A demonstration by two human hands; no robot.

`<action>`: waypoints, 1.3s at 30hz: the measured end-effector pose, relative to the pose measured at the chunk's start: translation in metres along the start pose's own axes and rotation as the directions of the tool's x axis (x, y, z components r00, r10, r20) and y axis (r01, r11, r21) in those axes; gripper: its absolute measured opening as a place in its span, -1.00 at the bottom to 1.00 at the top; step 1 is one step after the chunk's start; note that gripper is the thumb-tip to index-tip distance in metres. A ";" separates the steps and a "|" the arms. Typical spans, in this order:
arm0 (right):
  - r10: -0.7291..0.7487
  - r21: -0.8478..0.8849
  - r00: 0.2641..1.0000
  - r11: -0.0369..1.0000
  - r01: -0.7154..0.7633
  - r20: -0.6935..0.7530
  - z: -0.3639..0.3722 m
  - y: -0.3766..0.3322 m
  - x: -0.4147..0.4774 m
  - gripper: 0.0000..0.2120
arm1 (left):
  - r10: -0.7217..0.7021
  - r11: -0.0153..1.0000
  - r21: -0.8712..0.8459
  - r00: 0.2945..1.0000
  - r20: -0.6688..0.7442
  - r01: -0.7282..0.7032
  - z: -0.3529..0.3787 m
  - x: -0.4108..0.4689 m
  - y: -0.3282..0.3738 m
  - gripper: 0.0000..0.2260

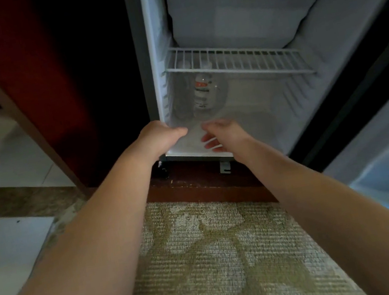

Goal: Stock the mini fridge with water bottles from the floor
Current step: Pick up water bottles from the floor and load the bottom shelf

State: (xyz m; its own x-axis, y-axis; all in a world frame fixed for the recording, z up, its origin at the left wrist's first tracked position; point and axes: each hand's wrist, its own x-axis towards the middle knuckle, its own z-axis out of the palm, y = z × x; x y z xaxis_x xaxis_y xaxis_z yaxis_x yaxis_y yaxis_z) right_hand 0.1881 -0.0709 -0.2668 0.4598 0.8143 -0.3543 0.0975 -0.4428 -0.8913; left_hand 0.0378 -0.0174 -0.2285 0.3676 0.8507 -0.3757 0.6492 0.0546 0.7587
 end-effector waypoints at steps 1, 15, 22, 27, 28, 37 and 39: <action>-0.008 -0.017 1.000 1.000 0.008 0.003 -0.005 -0.005 -0.014 -0.87 | 0.009 1.000 0.011 1.000 -0.006 -0.009 -0.002 -0.009 0.002 -0.63; -0.078 -0.005 0.979 0.997 0.079 -0.188 -0.109 -0.029 -0.215 -0.86 | 0.248 0.950 0.184 0.968 0.045 -0.253 0.045 -0.163 0.082 -0.81; -0.031 0.037 0.915 0.998 0.050 -0.403 -0.176 0.010 -0.307 -0.89 | 0.370 0.895 0.193 0.911 0.183 -0.402 0.109 -0.261 0.129 -0.78; -0.001 0.028 0.815 0.999 0.021 -0.579 -0.220 0.058 -0.374 -0.91 | 0.398 0.868 0.185 0.870 0.291 -0.460 0.173 -0.322 0.139 -0.81; 0.019 0.045 0.789 0.999 0.012 -0.614 -0.228 0.070 -0.387 -0.92 | 0.397 0.866 0.186 0.864 0.310 -0.465 0.186 -0.332 0.137 -0.81; 0.298 0.271 0.586 0.953 -0.136 -0.753 -0.266 0.197 -0.497 -0.89 | 0.343 0.834 0.181 0.746 0.571 -0.522 0.306 -0.427 0.106 -0.81; 0.365 0.327 0.536 0.930 -0.169 -0.761 -0.268 0.227 -0.516 -0.92 | 0.324 0.831 0.169 0.708 0.628 -0.530 0.329 -0.447 0.096 -0.82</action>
State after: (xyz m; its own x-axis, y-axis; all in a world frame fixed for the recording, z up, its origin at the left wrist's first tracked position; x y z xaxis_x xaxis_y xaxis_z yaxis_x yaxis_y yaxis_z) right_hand 0.2101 -0.6919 -0.2104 0.9539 -0.0111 -0.2999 -0.2758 -0.4260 -0.8616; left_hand 0.1549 -0.5645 -0.1632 0.8885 0.2913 -0.3547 0.4572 -0.4944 0.7393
